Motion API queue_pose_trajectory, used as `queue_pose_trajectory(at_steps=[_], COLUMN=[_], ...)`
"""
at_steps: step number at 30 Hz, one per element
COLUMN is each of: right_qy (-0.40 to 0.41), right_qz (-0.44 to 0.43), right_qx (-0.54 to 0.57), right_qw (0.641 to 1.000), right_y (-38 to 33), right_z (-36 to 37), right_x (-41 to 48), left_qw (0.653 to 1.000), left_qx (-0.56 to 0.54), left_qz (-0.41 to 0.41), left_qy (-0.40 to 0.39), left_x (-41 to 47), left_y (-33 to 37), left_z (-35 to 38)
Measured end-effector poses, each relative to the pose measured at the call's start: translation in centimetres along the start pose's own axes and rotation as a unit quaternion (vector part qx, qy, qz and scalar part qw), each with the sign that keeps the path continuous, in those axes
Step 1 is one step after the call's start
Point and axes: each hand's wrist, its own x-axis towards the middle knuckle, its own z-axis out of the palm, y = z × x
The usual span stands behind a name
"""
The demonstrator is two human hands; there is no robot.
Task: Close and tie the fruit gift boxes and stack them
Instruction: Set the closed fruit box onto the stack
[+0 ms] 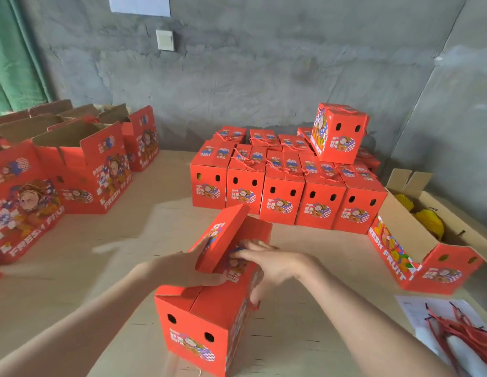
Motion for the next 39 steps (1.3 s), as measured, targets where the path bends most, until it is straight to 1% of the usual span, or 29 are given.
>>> queue_pose_trajectory(at_steps=[1,2,3,5,7,9,11,13,15,16,18,20,22,24,26,28,30,31,32,33,34,36,37,38,39], right_qy=[-0.025,-0.030,-0.017,0.048,0.094,0.103,0.138,0.173,0.188,0.198,0.233,0.262,0.274,0.293,0.337,0.394,0.457,0.495,0.526,0.530,0.496,0.354,0.281,0.231,0.203], right_qz=[0.009,0.014,0.012,0.003,0.009,0.027,0.048,0.058,0.078,0.089,0.104,0.126,0.157,0.176,0.174,0.144,0.118,0.113,0.114,0.122,0.122,0.099,0.084,0.073,0.066], right_qx=[-0.007,0.004,0.023,0.029,-0.021,-0.061,-0.078,-0.071,-0.052,-0.045,-0.039,-0.034,-0.025,-0.021,-0.038,-0.031,0.044,0.086,0.099,0.076,0.036,-0.006,-0.009,-0.012,-0.017], right_qw=[1.000,0.999,1.000,0.998,0.995,0.992,0.986,0.981,0.978,0.975,0.966,0.956,0.949,0.939,0.925,0.907,0.880,0.857,0.837,0.836,0.859,0.930,0.956,0.970,0.977], right_y=[0.4,0.8,0.9,1.0,1.3,1.6,1.7,1.5,1.4,1.4,1.5,1.6,1.6,1.3,1.0,0.8,1.4,2.0,2.9,3.7,4.6,6.2,6.8,7.5,8.3], right_z=[-0.9,-1.7,-2.4,-3.0,-2.4,-1.0,0.4,1.3,2.1,2.5,3.7,4.7,5.8,6.6,7.1,7.3,6.6,6.0,5.3,4.4,3.6,2.3,1.6,1.0,0.4], right_x=[0.9,1.7,2.5,4.0,5.0,5.4,5.7,5.5,5.0,4.6,3.6,2.6,1.7,0.7,-0.2,-0.9,-1.4,-1.7,-1.7,-1.7,-1.6,-0.8,-0.4,0.1,0.5], left_qw=[1.000,0.999,0.998,0.996,0.994,0.993,0.993,0.991,0.990,0.992,0.995,0.986,0.973,0.966,0.968,0.971,0.971,0.969,0.969,0.968,0.968,0.968,0.968,0.968,0.967], left_qx=[-0.013,-0.030,-0.042,-0.043,-0.041,-0.055,-0.074,-0.096,-0.102,-0.089,-0.001,0.096,0.133,0.147,0.146,0.126,0.114,0.111,0.110,0.109,0.106,0.099,0.099,0.101,0.106], left_qz=[-0.007,-0.014,-0.015,-0.005,0.012,0.028,0.048,0.064,0.073,0.072,0.062,0.042,0.031,0.046,0.081,0.102,0.107,0.107,0.107,0.108,0.108,0.109,0.111,0.113,0.114], left_qy=[0.007,0.021,0.041,0.080,0.101,0.098,0.083,0.068,0.061,0.060,0.074,0.129,0.187,0.207,0.189,0.173,0.183,0.191,0.196,0.199,0.201,0.202,0.203,0.202,0.199], left_x=[-0.3,-0.5,-0.5,0.0,0.6,1.2,1.9,2.6,3.4,3.8,4.5,4.8,5.0,5.3,6.0,6.4,6.5,6.4,6.4,6.3,6.2,6.0,6.0,6.0,5.9], left_y=[-0.4,-0.6,-0.7,-0.9,-1.6,-2.8,-3.7,-3.8,-3.2,-2.8,-2.0,-1.6,-1.5,-1.4,-1.2,-0.9,-0.7,-0.7,-0.8,-0.8,-0.7,-0.7,-0.8,-0.8,-0.9], left_z=[0.4,1.0,1.6,2.2,1.7,0.6,-0.5,-1.4,-1.9,-1.9,-1.6,-0.7,-0.2,-0.4,-1.1,-1.3,-1.0,-0.8,-0.6,-0.4,-0.3,-0.2,-0.1,0.0,0.2])
